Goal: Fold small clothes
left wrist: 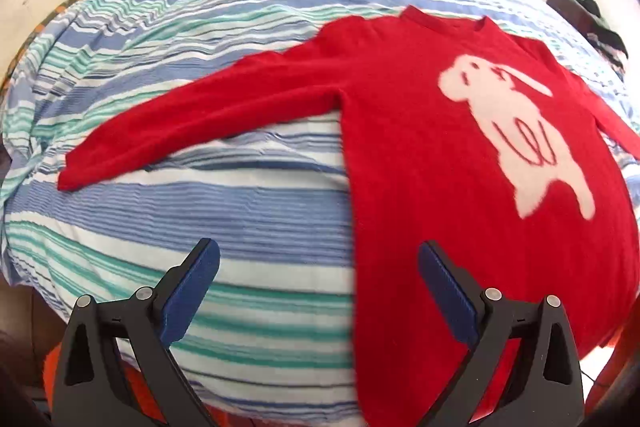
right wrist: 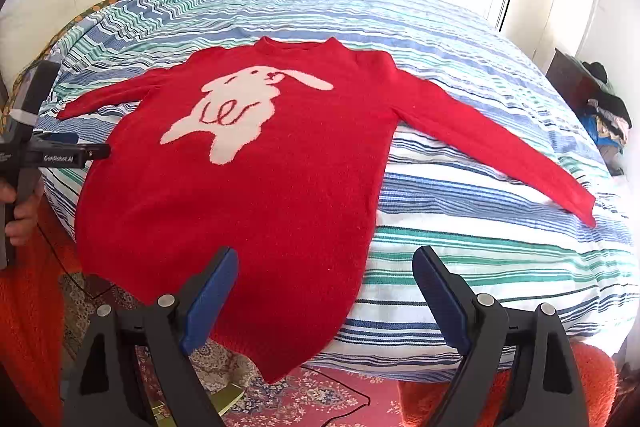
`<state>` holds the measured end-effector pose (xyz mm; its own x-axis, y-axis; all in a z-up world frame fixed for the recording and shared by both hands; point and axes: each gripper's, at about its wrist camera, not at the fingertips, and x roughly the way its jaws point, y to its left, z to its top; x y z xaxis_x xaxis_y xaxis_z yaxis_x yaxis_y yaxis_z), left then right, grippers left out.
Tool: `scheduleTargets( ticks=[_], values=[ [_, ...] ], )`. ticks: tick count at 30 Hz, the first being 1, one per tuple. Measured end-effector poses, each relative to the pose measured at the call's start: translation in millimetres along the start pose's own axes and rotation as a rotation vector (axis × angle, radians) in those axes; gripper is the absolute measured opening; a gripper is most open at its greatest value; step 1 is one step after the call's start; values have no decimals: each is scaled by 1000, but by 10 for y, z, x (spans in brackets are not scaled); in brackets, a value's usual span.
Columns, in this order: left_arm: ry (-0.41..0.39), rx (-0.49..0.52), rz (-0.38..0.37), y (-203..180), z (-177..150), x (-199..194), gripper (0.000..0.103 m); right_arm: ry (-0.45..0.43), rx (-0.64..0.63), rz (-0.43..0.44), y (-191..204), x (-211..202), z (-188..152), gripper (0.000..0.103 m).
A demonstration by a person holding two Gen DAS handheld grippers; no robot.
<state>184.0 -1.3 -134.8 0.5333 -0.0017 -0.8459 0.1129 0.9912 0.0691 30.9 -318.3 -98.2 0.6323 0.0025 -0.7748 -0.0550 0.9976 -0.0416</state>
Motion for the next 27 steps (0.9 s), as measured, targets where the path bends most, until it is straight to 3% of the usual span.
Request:
scheduleTargets(
  ticks=[5, 9, 13, 23, 27],
  values=[
    [-33, 40, -26, 111, 228, 57, 100, -5, 25, 38, -59, 0, 84, 88],
    [-30, 112, -17, -52, 348, 196, 100, 29, 215, 52, -403, 137, 138, 88],
    [-27, 86, -21, -67, 526, 350, 100, 31, 344, 29, -628, 227, 118, 88],
    [-65, 105, -16, -9, 818, 575, 100, 37, 303, -6, -527, 328, 150, 88],
    [-46, 125, 32, 103, 833, 976, 103, 30, 272, -15, -416, 321, 214, 88]
  ],
)
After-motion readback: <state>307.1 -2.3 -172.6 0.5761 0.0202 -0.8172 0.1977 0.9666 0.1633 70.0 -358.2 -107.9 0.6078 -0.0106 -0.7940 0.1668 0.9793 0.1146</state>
